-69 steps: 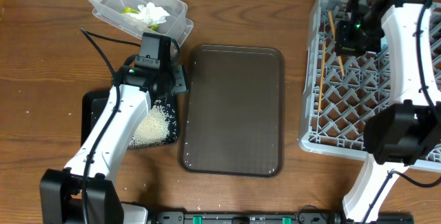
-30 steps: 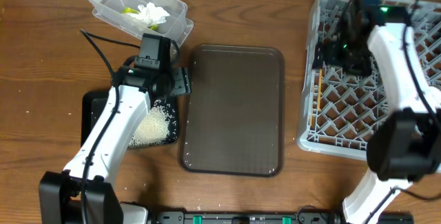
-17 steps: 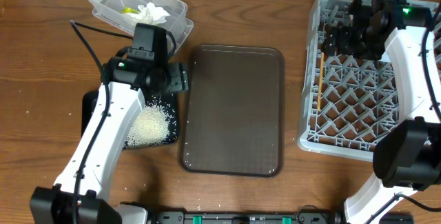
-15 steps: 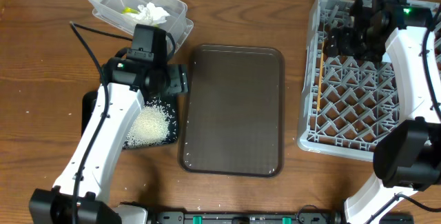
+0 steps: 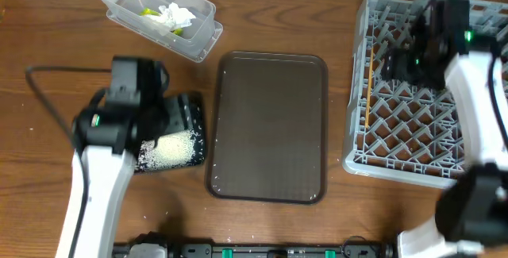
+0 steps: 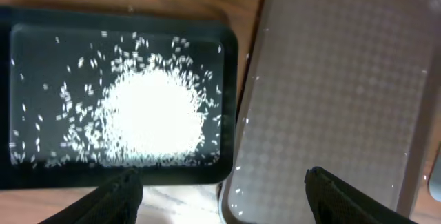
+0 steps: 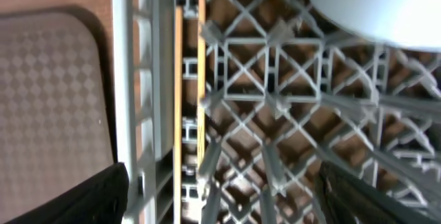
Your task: Sort waste into correct bins and load items into the dishwasher rack
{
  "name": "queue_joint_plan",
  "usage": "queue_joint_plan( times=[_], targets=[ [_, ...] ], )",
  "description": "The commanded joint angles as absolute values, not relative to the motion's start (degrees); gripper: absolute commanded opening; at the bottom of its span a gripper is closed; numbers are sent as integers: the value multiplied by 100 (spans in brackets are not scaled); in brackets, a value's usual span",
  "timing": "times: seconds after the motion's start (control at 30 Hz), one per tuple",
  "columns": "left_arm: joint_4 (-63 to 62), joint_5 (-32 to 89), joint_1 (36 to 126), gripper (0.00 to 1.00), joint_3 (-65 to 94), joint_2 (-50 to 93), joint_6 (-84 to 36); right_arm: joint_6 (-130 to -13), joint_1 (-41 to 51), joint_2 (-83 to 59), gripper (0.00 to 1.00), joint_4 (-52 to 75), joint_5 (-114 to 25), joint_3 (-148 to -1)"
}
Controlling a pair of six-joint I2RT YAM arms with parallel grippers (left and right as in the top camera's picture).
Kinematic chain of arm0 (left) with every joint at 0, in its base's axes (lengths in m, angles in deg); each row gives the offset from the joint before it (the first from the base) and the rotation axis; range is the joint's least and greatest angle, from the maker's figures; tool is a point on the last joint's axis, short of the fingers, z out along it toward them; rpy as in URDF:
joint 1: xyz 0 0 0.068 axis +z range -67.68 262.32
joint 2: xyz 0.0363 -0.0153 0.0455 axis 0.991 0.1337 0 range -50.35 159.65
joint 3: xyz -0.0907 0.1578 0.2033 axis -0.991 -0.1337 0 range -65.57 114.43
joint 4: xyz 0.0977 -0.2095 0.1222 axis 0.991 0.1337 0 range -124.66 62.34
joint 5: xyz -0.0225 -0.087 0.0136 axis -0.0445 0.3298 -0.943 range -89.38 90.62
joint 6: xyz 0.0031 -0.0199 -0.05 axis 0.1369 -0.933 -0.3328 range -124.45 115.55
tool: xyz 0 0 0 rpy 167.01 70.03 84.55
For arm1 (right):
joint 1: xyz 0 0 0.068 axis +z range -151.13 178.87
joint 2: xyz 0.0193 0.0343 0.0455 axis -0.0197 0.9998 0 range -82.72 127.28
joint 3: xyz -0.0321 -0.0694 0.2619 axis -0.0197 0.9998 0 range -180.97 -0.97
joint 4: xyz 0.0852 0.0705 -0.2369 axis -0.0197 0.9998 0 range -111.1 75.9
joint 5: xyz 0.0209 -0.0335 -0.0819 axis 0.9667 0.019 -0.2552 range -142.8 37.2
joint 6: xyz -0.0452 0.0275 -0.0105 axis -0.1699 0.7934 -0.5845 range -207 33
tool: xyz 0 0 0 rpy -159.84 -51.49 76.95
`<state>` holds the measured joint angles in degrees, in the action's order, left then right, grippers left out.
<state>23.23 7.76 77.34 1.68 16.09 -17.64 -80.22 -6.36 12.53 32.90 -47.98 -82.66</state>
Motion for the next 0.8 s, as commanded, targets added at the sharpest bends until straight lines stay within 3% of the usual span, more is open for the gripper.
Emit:
queue_joint_plan(
  times=[0.0,0.07,0.1,0.13,0.4,0.77],
  targets=[
    [2089,770,7710,79,-311,815,-1517,-7821,-593,-9,89,2665,-5034,-7200],
    [1853,765,7710,79,-658,214,-1530,-7823,-593,-719,99,2145,-5165,-6509],
    [1770,743,7710,79,-787,2,-1548,-7821,-593,-1031,99,1957,-5249,-6236],
    [1643,741,7712,93,-980,-284,-1541,-7825,-595,-1410,99,1729,-5316,-5930],
    [1287,748,7715,95,-1349,-1056,-1543,-7825,-593,-2839,99,1749,-5364,-5073],
    [1285,748,7715,95,-1349,-951,-1543,-7825,-593,-2883,99,2543,-5364,-5073]
  ],
)
